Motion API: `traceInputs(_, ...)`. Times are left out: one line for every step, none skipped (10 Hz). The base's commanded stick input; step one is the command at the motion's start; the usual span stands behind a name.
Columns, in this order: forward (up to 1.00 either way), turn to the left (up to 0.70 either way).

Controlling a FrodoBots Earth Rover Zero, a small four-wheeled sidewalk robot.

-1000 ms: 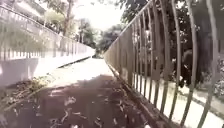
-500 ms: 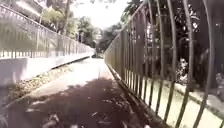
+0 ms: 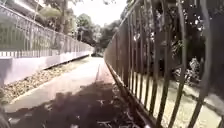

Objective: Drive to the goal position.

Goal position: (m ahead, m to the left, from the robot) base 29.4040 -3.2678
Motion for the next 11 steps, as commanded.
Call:
traceInputs(1.00, 0.31)
traceInputs(1.00, 0.00)
traceInputs(1.00, 0.00)
traceInputs(1.00, 0.00)
traceInputs(1.00, -0.02)
traceInputs(1.00, -0.35)
traceInputs(1.00, -0.40)
traceInputs(1.00, -0.40)
traceInputs(1.00, -0.40)
traceInputs(1.00, -0.40)
traceInputs(1.00, -0.40)
